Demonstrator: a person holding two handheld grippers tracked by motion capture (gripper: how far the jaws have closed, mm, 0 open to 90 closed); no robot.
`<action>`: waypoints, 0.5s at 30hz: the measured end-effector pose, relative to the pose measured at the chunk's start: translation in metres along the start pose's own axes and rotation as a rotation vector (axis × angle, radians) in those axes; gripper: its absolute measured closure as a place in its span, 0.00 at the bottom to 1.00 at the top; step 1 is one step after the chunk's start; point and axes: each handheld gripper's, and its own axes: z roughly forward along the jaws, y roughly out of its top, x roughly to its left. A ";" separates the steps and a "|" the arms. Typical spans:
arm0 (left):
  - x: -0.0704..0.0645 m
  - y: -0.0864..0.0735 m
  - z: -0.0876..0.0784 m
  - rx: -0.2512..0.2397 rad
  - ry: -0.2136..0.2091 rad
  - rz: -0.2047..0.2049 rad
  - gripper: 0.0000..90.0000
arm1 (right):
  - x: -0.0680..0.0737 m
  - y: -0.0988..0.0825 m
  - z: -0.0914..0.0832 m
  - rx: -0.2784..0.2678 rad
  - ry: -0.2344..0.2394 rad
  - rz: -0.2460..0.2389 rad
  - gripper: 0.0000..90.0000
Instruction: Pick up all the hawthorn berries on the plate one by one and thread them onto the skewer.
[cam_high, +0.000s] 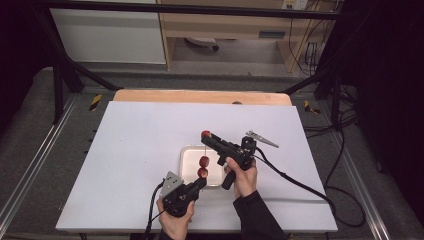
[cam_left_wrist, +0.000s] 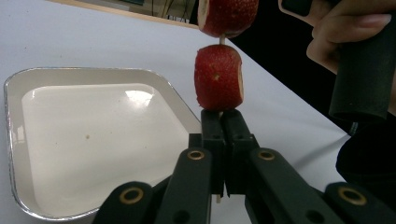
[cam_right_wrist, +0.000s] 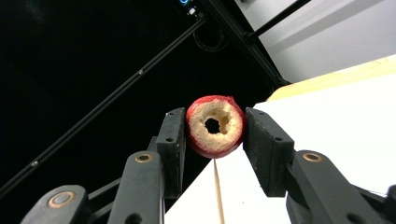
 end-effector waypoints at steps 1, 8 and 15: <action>0.000 0.000 0.000 -0.001 -0.003 -0.001 0.99 | 0.000 0.000 0.000 0.000 0.000 -0.002 0.67; -0.003 0.000 0.003 0.008 -0.011 0.003 0.99 | -0.001 -0.002 0.001 -0.004 -0.002 0.000 0.67; -0.001 0.001 0.002 0.007 -0.005 -0.002 0.99 | -0.001 -0.002 0.001 -0.004 0.005 0.000 0.67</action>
